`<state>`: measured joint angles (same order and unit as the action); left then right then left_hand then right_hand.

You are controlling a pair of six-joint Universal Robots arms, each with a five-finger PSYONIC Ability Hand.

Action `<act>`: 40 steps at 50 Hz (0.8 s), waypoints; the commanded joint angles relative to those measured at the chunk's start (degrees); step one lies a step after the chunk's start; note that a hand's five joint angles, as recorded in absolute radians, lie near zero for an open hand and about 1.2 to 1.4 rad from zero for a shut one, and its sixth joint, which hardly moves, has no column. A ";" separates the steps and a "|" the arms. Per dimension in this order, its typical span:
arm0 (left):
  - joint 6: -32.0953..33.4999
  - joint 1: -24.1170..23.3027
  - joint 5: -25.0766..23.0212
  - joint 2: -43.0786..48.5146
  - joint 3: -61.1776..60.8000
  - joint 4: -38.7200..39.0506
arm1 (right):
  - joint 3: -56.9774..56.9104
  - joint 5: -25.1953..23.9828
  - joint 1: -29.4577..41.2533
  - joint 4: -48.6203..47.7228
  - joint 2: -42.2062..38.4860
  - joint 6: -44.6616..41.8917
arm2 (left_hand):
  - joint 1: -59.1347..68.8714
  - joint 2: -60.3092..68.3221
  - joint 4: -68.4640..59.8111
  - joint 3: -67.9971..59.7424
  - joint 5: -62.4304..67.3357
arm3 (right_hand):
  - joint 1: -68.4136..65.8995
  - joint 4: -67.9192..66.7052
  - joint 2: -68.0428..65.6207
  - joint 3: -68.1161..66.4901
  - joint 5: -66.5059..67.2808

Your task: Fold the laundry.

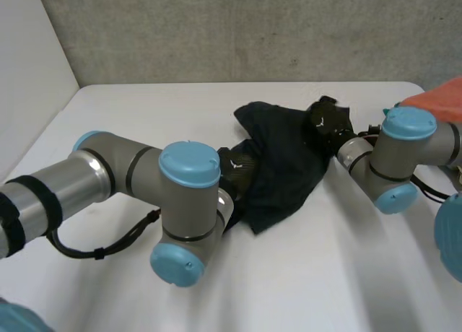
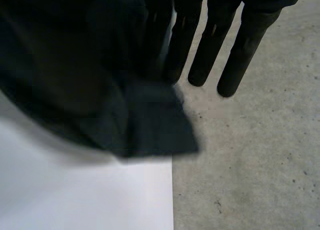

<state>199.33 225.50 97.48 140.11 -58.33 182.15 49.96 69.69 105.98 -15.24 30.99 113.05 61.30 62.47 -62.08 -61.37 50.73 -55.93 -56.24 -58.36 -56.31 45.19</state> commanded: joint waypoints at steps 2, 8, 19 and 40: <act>-1.14 2.58 7.10 -10.54 -1.25 -2.85 | 6.19 -0.08 -0.69 0.21 8.37 2.17 | 18.70 17.53 -17.92 -18.63 19.27 | -24.07 -23.76 -21.64 -23.69 24.81; -3.86 4.69 5.79 -25.75 -6.52 -2.23 | 13.84 0.53 -2.09 1.09 23.22 10.60 | 18.70 17.53 -17.92 -18.63 19.27 | -24.07 -23.76 -21.64 -23.69 24.81; -7.73 9.87 -1.07 -40.71 -13.91 -12.77 | 19.56 -1.05 -2.62 27.00 44.68 26.69 | 18.70 17.53 -17.92 -18.63 19.27 | -24.07 -23.76 -21.64 -23.69 24.81; -12.30 19.81 -0.71 -14.77 -4.16 -22.53 | 17.27 10.00 12.31 29.41 22.11 34.51 | -22.84 -24.00 23.61 22.91 -22.27 | -24.07 -23.76 -21.64 -23.69 24.81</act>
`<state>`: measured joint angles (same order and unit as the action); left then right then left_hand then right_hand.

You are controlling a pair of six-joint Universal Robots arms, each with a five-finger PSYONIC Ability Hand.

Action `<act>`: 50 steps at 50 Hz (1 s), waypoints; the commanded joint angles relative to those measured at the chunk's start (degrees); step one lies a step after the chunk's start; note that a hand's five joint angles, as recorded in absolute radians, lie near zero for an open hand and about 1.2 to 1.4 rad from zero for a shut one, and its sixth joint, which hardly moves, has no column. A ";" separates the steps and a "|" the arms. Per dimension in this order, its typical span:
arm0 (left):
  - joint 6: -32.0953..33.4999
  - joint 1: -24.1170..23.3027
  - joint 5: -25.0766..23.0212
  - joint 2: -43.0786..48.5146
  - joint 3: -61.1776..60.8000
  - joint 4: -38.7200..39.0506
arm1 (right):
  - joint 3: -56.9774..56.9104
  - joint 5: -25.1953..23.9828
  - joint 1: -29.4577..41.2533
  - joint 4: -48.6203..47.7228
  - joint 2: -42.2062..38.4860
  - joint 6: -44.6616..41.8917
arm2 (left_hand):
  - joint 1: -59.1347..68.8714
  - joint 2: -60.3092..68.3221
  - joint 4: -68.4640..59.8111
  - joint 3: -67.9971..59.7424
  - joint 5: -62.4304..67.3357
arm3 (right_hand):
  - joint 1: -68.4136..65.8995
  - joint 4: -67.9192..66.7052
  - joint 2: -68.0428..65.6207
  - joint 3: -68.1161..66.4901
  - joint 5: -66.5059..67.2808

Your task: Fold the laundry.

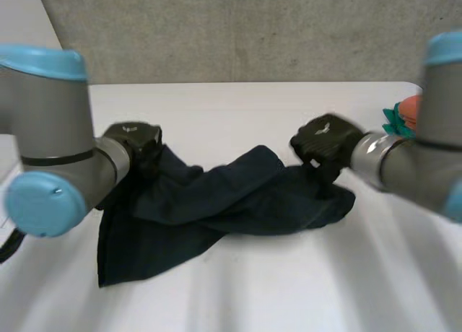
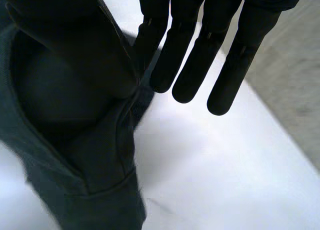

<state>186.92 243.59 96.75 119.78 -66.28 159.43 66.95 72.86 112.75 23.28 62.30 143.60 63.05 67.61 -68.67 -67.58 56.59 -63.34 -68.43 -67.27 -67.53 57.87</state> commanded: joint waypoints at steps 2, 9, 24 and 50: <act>0.28 1.54 -0.16 3.81 2.48 -0.52 | 1.07 8.17 6.16 -10.62 -9.48 4.41 | -37.14 -41.70 42.75 41.67 -40.67 | -16.66 -11.57 -12.73 -12.47 12.13; 2.74 0.31 0.28 -12.88 -11.75 2.01 | 5.20 9.93 5.99 -15.72 -5.35 7.49 | -47.29 -51.86 52.91 51.82 -50.83 | -16.66 -11.57 -12.73 -12.47 12.13; 7.58 -6.28 -2.36 -20.83 -36.20 15.12 | 9.60 12.39 6.25 -15.99 -2.19 7.84 | -29.79 -34.36 35.41 34.32 -33.33 | -16.66 -11.57 -12.73 -12.47 12.13; 10.74 -7.52 6.35 -7.36 -31.63 23.38 | 8.99 3.09 -1.74 0.43 4.58 15.05 | 16.09 11.52 -10.47 -11.56 12.55 | 46.93 52.02 50.86 51.12 -51.45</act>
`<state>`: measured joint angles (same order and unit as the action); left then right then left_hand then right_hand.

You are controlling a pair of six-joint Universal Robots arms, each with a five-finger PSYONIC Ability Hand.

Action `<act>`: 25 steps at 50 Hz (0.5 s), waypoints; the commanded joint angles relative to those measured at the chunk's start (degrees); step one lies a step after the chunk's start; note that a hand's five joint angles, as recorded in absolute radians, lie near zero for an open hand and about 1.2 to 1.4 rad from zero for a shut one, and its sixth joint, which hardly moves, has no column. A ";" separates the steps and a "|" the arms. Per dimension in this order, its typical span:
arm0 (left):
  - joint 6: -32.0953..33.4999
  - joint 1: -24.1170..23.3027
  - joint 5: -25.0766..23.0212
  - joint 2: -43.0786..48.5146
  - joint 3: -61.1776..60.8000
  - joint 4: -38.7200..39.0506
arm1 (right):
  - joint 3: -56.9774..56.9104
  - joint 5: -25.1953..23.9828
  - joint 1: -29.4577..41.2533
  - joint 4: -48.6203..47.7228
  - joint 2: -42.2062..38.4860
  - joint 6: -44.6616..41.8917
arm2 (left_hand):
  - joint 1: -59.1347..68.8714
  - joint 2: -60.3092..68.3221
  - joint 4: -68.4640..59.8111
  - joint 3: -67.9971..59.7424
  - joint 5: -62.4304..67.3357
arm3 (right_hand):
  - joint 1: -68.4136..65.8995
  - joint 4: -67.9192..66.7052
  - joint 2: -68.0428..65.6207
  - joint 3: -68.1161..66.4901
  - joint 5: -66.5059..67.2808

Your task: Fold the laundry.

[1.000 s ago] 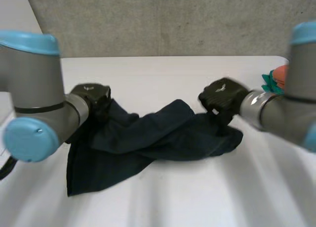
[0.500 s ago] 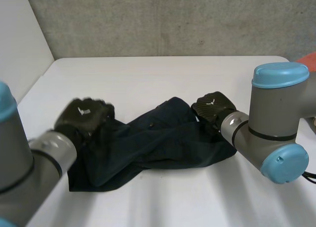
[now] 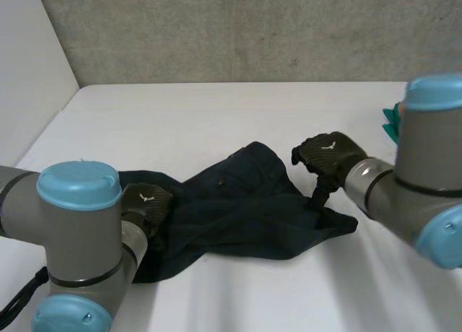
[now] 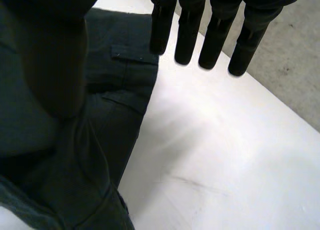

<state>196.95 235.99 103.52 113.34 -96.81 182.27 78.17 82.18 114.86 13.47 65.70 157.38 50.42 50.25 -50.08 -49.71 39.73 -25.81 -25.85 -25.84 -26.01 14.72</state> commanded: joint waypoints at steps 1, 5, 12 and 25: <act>0.72 0.17 -0.42 -1.27 -1.10 0.54 | -2.41 -7.11 -4.20 11.82 1.18 0.91 | 29.57 29.74 -29.92 -30.29 30.26 | 10.75 10.79 10.78 10.95 -9.66; 0.72 0.61 -0.60 -3.47 -1.19 0.46 | -2.15 -10.89 -5.17 17.89 1.01 -2.07 | 29.58 29.75 -29.92 -30.29 30.27 | 11.44 11.48 11.47 11.64 -10.34; 0.28 0.79 -1.83 -6.37 -0.05 -0.94 | 2.77 -10.29 -3.59 10.27 -2.07 -4.89 | 29.58 29.75 -29.92 -30.29 30.27 | -2.30 -2.27 -2.28 -2.11 3.40; -2.36 0.43 -3.67 -21.91 9.87 -15.88 | -0.73 -3.87 0.45 1.64 9.51 -4.62 | 29.58 29.75 -29.92 -30.29 30.27 | -54.19 -54.15 -54.16 -53.99 55.28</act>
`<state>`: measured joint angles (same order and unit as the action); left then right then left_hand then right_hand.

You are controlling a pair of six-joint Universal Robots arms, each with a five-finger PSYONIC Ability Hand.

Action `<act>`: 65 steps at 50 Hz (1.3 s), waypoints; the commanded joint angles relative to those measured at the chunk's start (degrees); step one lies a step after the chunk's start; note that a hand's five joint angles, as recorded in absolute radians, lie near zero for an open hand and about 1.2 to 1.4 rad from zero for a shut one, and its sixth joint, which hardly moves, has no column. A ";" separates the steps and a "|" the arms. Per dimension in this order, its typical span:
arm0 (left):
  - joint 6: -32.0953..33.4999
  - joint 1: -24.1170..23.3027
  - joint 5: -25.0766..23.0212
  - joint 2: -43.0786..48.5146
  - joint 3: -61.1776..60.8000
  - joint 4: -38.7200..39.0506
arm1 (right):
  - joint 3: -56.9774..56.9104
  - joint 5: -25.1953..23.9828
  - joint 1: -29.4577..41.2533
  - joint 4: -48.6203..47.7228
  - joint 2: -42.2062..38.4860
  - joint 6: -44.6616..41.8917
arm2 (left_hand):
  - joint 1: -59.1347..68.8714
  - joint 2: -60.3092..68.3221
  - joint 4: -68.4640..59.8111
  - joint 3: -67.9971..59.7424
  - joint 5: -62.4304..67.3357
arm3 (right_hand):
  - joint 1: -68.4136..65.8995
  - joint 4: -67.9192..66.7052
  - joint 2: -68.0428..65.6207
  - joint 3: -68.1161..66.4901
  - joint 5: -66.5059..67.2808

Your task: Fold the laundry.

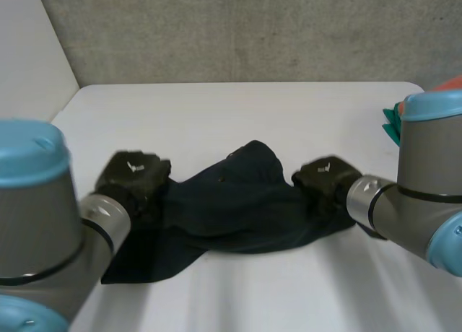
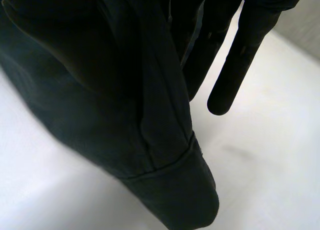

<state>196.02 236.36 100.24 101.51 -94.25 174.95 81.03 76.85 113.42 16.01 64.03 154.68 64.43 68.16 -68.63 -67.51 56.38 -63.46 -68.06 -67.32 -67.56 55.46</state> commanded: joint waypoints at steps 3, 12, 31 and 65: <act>-1.17 0.50 -1.09 -15.98 13.29 -11.91 | -7.28 1.81 2.07 -1.07 18.75 -3.07 | 15.57 11.84 -11.37 -12.49 13.62 | -16.54 -11.94 -12.68 -12.44 14.54; -0.90 3.14 -4.78 -24.78 32.61 -22.18 | -21.68 1.64 1.45 4.45 27.37 -2.62 | 15.57 11.84 -11.37 -12.49 13.62 | -16.54 -11.94 -12.68 -12.44 14.54; -4.68 10.34 -10.76 -16.37 35.02 -23.18 | -28.21 1.72 3.64 7.72 19.13 -2.01 | 15.57 11.84 -11.37 -12.49 13.62 | -16.54 -11.94 -12.68 -12.44 14.54; -0.12 19.31 -9.79 10.13 24.84 8.30 | -22.95 19.39 7.95 -35.37 -8.94 -12.92 | -54.43 -58.16 58.63 57.51 -56.38 | 53.46 58.06 57.32 57.56 -55.46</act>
<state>190.70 255.58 90.50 122.72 -56.17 186.49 50.70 95.45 121.92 -32.37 44.59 137.81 11.23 11.60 -11.74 -11.81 2.74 -12.52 -11.90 -11.91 -11.87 2.68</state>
